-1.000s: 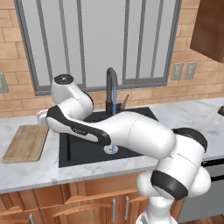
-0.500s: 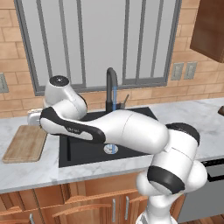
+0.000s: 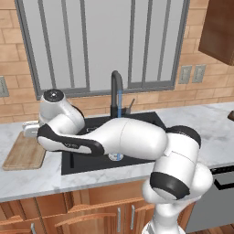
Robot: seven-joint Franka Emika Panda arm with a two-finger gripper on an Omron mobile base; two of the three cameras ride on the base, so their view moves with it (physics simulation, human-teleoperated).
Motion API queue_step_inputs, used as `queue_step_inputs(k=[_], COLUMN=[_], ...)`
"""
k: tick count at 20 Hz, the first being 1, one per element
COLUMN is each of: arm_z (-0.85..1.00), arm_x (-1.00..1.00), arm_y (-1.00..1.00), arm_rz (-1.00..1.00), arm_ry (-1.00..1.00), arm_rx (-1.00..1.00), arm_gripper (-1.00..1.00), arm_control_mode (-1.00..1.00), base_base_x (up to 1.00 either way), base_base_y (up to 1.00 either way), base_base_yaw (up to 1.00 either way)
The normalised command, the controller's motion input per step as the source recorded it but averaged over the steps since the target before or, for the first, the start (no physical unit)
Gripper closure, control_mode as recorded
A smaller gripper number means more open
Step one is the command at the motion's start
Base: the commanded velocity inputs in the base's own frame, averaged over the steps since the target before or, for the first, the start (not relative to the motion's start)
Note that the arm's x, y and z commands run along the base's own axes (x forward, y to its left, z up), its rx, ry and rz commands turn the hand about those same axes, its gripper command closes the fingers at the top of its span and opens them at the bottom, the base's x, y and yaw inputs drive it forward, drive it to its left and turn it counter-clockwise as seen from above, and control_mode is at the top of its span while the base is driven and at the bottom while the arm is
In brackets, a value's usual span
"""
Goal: Pick the peach from the sink and place it on the cutting board to airdry. Then turn off the sink faucet.
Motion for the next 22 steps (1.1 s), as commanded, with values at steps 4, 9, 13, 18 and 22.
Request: queue_step_inputs(k=[4,9,13,18,22], arm_z=[-0.09,-0.02,0.00,-0.03,-0.09], arm_x=[0.16,0.12,0.07,0.01,0.11], arm_y=[0.17,0.22,0.22,0.15,0.11], arm_rz=[-0.08,-0.09,-0.07,-0.07,-0.10], arm_ry=[-0.02,0.00,0.00,0.00,0.02], arm_rx=[0.00,0.03,0.01,0.00,0.04], arm_gripper=[1.00,1.00,1.00,1.00,1.00], arm_control_mode=[-1.00,-1.00,-1.00,-1.00,-1.00], base_base_x=[0.00,0.00,0.00,0.00,0.00], base_base_y=[0.00,0.00,0.00,0.00,0.00], base_base_yaw=[0.00,0.00,0.00,0.00,0.00])
